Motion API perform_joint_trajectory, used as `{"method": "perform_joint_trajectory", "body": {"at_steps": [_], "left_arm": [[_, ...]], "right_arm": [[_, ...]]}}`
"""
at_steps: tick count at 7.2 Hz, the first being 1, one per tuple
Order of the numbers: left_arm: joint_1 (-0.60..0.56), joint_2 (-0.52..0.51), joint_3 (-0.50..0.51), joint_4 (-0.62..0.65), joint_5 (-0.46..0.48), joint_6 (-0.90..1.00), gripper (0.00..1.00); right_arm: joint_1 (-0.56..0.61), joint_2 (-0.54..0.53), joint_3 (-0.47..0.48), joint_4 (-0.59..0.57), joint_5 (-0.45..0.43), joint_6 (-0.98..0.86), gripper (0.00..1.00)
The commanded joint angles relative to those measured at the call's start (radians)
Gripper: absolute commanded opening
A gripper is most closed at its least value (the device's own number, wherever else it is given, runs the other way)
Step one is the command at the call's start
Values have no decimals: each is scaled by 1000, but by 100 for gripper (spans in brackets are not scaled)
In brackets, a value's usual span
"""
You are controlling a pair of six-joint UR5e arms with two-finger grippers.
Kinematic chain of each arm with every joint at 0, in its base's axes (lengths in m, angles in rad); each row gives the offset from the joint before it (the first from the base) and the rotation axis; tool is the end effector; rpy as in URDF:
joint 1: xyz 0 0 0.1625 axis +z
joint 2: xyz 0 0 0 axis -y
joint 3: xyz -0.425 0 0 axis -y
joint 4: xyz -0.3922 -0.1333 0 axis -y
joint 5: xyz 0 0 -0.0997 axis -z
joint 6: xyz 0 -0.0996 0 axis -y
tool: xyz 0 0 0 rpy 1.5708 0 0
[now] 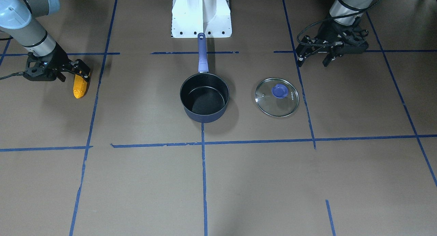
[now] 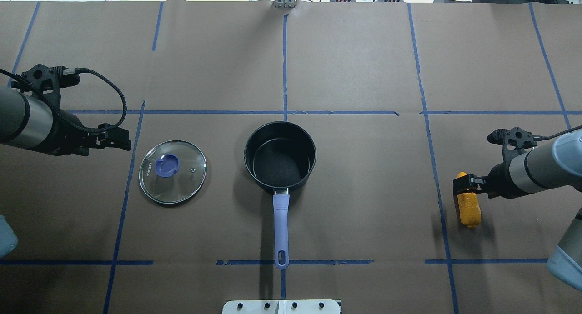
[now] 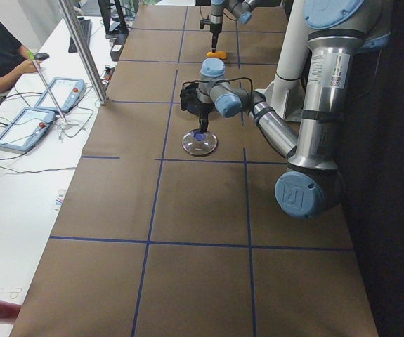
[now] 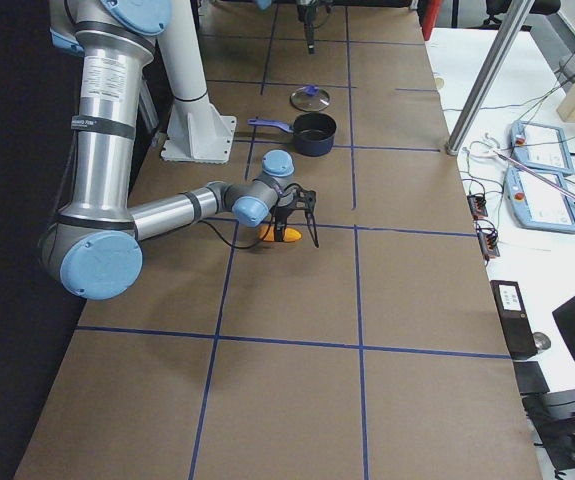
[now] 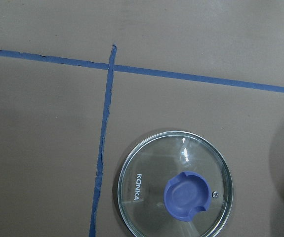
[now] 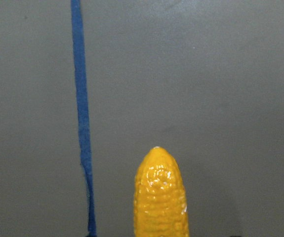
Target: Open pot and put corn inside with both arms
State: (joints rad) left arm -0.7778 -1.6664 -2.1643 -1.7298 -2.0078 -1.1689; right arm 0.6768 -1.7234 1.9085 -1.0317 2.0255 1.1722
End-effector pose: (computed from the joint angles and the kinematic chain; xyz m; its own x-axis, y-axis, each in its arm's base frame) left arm 0.2758 -0.3996 0.3211 0.5939 -0.0875 -0.7998 0.1927 0.9806 0.0358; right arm -0.2985 -0.3547 0.5113 0.6685 0.0898 0.7383 -0.0829 0.9955 -0.0460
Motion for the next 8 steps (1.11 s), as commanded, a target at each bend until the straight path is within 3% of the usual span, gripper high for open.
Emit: {"method": "perform_joint_trajectory", "body": {"at_steps": [1, 2, 3, 5, 7, 8], "left_arm": [[0, -1, 0, -1, 1, 0, 100], [0, -1, -2, 1, 1, 0, 100], [0, 0, 0, 1, 1, 0, 100], [-1, 0, -2, -1, 1, 0, 100], [-8, -4, -8, -1, 1, 0, 100], [-15, -6, -15, -1, -2, 0, 100]], "right_arm": [[-13, 5, -25, -1, -2, 1, 71], [-16, 5, -34, -1, -2, 0, 61], [-20, 7, -35, -1, -2, 0, 44], [-29, 8, -25, -1, 1, 0, 1], [-32, 30, 102, -14, 15, 4, 0], [-32, 129, 100, -21, 27, 35, 0]]}}
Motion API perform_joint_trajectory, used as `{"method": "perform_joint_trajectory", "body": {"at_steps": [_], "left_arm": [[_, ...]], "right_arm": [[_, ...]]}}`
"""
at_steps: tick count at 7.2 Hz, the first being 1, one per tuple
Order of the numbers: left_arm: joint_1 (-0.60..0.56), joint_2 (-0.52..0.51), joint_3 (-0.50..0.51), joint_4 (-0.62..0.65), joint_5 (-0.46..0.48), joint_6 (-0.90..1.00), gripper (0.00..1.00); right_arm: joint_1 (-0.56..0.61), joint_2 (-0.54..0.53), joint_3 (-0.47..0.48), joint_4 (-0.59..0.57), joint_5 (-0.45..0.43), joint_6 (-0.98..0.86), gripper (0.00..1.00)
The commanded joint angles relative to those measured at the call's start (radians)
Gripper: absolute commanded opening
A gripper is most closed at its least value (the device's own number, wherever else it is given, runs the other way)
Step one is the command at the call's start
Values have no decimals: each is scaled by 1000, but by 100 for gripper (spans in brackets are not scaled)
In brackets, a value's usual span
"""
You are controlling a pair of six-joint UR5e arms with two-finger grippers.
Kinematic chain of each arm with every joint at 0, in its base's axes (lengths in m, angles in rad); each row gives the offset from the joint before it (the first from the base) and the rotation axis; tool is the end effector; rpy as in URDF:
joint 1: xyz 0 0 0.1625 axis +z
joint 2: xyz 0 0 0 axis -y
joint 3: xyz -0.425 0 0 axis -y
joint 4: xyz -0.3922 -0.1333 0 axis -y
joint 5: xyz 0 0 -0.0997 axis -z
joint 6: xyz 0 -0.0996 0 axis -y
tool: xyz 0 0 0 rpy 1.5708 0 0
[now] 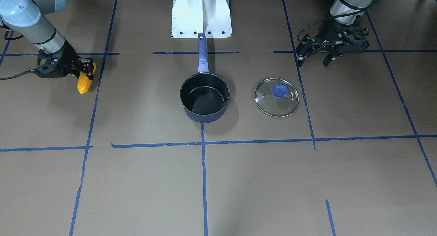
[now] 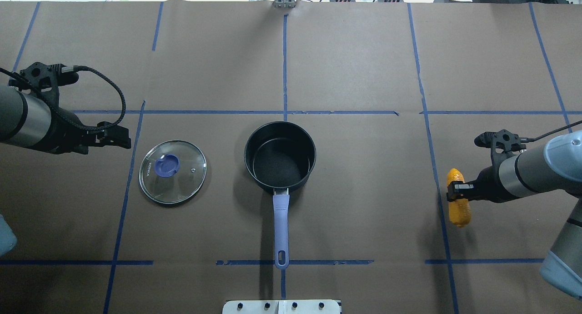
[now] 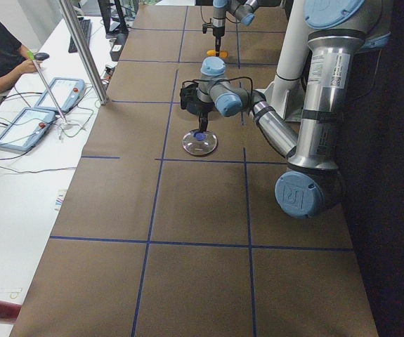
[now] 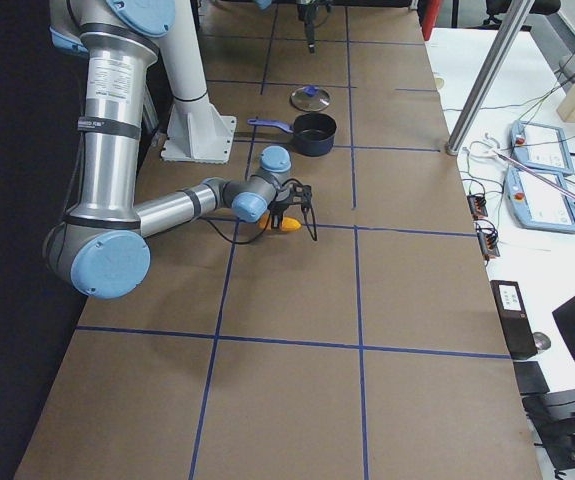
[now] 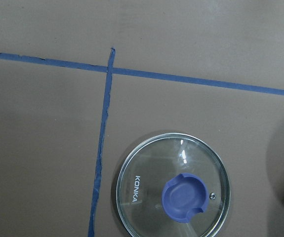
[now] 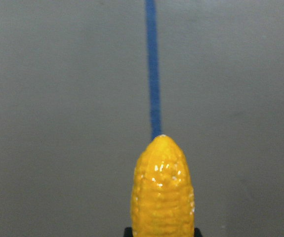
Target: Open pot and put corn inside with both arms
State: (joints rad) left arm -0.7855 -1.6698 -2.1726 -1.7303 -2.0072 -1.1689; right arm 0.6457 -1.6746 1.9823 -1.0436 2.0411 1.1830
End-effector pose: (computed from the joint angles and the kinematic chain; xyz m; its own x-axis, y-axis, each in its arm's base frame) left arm 0.2715 -0.4006 0.3158 0.5865 -0.0852 -0.8055 0.2010 0.9787 0.0428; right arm -0.3163 -0.3487 0.4521 0.5977 0.0283 0.8012 -0.0455 0.9990 -0.0013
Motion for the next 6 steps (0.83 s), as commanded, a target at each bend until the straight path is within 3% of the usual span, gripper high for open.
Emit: {"method": "perform_joint_trajectory", "body": {"at_steps": [1, 2, 3, 6], "left_arm": [[-8, -1, -13, 0, -2, -2, 100], [-8, 1, -15, 0, -2, -2, 100], [-8, 4, -13, 0, -1, -2, 100], [-8, 2, -15, 0, -1, -3, 100]], "right_arm": [[-32, 255, 18, -113, 8, 89, 0], [-78, 462, -17, -275, -7, 157, 0], [-81, 604, -90, -342, -13, 167, 0], [-84, 755, -264, -332, -22, 193, 0]]}}
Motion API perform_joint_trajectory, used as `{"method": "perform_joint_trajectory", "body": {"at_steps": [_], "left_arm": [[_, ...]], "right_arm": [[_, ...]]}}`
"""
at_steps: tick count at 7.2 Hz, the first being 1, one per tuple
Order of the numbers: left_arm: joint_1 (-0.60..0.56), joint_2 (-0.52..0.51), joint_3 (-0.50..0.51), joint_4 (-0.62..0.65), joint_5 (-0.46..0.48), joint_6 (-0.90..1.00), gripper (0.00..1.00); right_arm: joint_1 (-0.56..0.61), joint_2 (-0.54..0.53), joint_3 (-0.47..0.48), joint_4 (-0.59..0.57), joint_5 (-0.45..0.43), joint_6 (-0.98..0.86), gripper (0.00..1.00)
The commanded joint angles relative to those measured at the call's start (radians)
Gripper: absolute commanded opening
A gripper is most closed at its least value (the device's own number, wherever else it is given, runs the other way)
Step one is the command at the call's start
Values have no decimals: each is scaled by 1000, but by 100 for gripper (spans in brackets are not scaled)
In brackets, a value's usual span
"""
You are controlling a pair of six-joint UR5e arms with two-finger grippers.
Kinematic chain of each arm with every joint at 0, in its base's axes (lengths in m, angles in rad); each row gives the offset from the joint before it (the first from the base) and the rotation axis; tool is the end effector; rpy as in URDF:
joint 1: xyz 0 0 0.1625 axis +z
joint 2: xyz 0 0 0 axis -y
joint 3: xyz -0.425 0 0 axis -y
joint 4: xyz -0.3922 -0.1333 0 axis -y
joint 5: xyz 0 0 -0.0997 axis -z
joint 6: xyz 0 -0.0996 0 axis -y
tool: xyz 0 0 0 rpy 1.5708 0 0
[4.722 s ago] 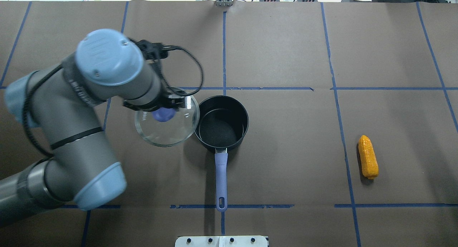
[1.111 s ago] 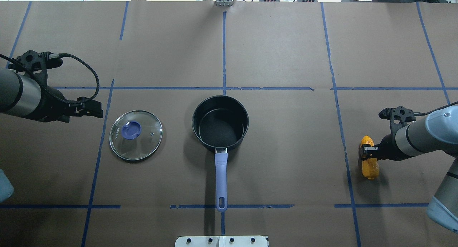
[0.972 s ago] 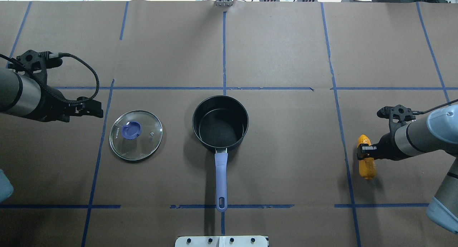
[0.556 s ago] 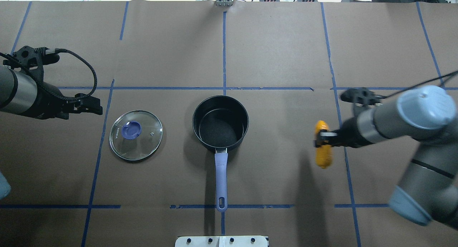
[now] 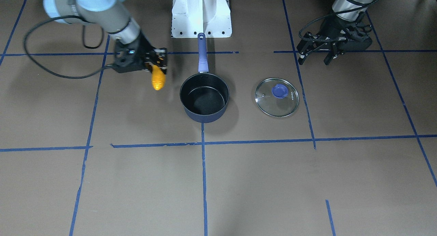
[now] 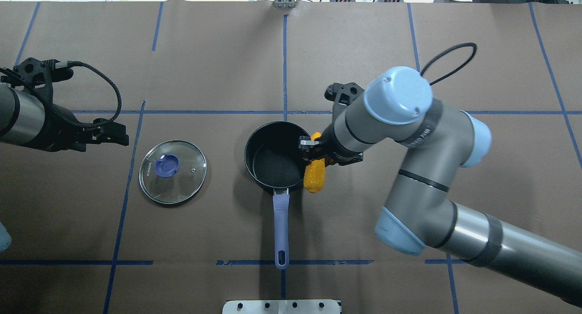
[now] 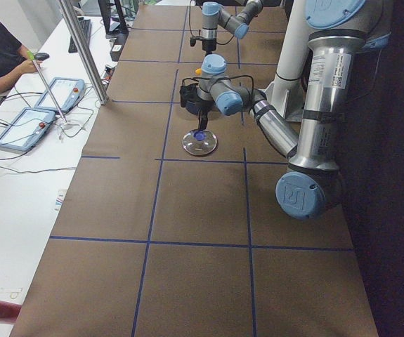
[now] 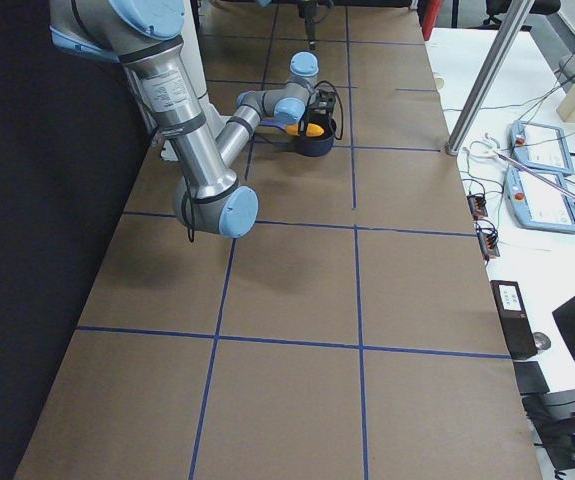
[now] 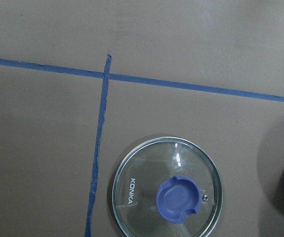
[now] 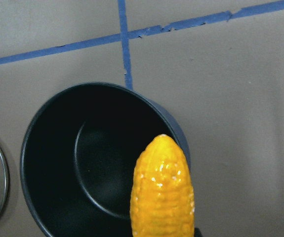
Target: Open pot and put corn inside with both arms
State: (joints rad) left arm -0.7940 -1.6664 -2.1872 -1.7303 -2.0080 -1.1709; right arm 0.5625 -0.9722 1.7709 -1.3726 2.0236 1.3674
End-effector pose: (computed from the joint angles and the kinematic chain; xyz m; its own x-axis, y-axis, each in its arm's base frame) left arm 0.2650 -0.3996 0.3111 0.5787 -0.0856 -0.8110 0.2102 0.9765 0.0469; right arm -0.4956 -0.4185 0.1975 0.4839 0.0903 0.8705 -0.0725 0.9954 -0.0630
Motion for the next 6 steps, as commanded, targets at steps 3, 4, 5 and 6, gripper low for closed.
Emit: {"method": "perform_joint_trajectory", "body": {"at_steps": [3, 4, 5, 6], "left_arm": [[1, -6, 3, 0, 2, -4, 100], [2, -6, 4, 0, 2, -4, 100], [2, -7, 7, 0, 2, -4, 100], [2, -9, 7, 0, 2, -4, 100]], "right_arm": [[-1, 105, -123, -2, -31, 7, 3], [-3, 106, -123, -3, -32, 7, 4], [-4, 106, -125, -3, -32, 9, 16], [-10, 104, -126, -3, -32, 9, 99]]}}
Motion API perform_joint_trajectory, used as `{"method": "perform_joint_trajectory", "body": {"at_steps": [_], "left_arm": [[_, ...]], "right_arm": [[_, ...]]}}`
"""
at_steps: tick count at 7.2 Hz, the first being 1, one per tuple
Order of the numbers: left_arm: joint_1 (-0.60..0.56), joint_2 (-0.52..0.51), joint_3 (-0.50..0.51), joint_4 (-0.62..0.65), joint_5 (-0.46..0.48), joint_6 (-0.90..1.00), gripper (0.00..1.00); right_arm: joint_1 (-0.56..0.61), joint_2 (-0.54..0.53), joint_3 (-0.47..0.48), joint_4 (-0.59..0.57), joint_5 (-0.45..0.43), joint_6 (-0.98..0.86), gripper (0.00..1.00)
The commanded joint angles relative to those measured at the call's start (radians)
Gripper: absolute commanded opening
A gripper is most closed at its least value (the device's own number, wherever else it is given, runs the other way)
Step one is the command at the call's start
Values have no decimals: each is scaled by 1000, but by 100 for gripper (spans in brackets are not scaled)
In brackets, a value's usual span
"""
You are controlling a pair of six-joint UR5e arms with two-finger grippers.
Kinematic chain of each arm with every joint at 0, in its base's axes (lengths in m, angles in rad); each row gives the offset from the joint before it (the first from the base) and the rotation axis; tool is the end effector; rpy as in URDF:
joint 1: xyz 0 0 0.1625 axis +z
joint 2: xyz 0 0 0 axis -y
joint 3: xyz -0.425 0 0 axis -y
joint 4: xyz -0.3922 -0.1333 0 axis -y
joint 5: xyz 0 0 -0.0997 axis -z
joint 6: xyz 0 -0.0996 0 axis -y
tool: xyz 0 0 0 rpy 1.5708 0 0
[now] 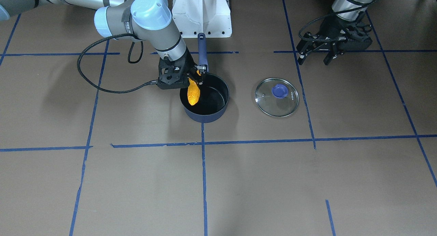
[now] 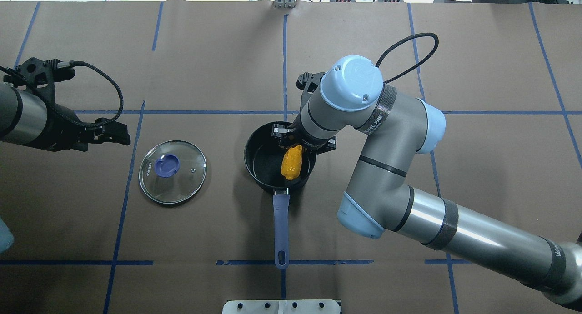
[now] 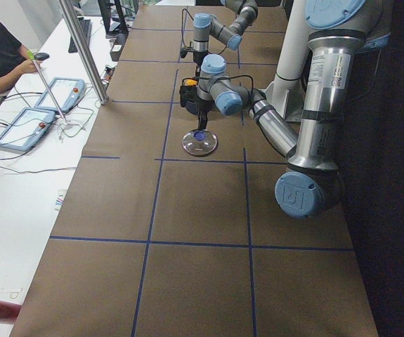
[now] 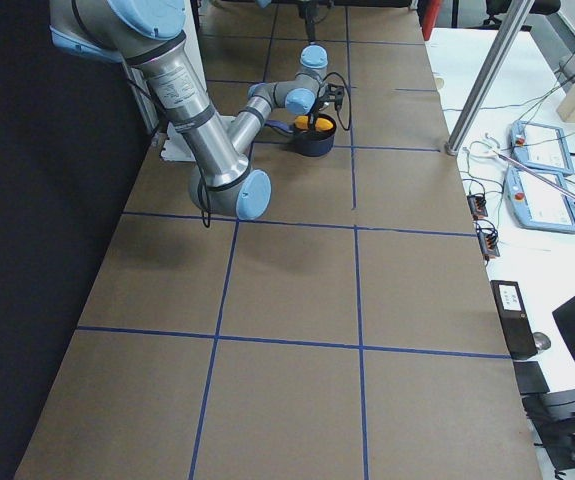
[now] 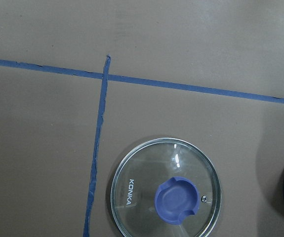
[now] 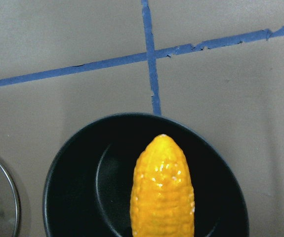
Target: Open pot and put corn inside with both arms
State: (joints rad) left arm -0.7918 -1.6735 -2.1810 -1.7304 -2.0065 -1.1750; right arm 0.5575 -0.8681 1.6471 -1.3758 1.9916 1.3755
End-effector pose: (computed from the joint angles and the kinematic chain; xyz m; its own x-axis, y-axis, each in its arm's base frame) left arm 0.2677 -0.4011 0.3104 0.5779 -0.0879 -0.8113 0.2116 0.9763 0.0449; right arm -0.5323 -0.4410 0.1799 0.5059 0.1067 0.8560 -0.0999 0.9929 -0.0647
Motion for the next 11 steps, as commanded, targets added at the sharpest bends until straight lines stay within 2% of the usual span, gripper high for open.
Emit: {"method": "perform_joint_trajectory", "body": {"at_steps": [1, 3, 4, 5, 6, 7, 8, 9, 10, 11], "left_arm": [[0, 0, 1, 0, 0, 0, 100], [-1, 8, 6, 2, -1, 9, 100], [-7, 11, 12, 17, -3, 88, 100], [-30, 21, 12, 106, -3, 259, 100], [-103, 27, 15, 188, -11, 479, 100], [-185, 28, 48, 260, -64, 665, 100], [-311, 29, 117, 267, -162, 839, 100], [-446, 29, 214, 267, -266, 1056, 100], [-577, 31, 310, 267, -299, 1244, 100], [-698, 25, 411, 303, -323, 1449, 100]], "right_arm": [[-8, -2, -3, -2, 0, -1, 100], [-5, -6, -3, 3, 3, -13, 100], [28, -26, 6, 41, 19, -21, 100], [80, -131, 82, 41, 76, -26, 100], [161, -263, 173, 40, 137, -73, 100], [241, -405, 260, 37, 189, -190, 100], [324, -543, 320, 38, 235, -299, 100], [448, -643, 332, 37, 334, -452, 100], [592, -742, 324, 32, 419, -642, 100], [705, -838, 313, 26, 432, -858, 100]]}}
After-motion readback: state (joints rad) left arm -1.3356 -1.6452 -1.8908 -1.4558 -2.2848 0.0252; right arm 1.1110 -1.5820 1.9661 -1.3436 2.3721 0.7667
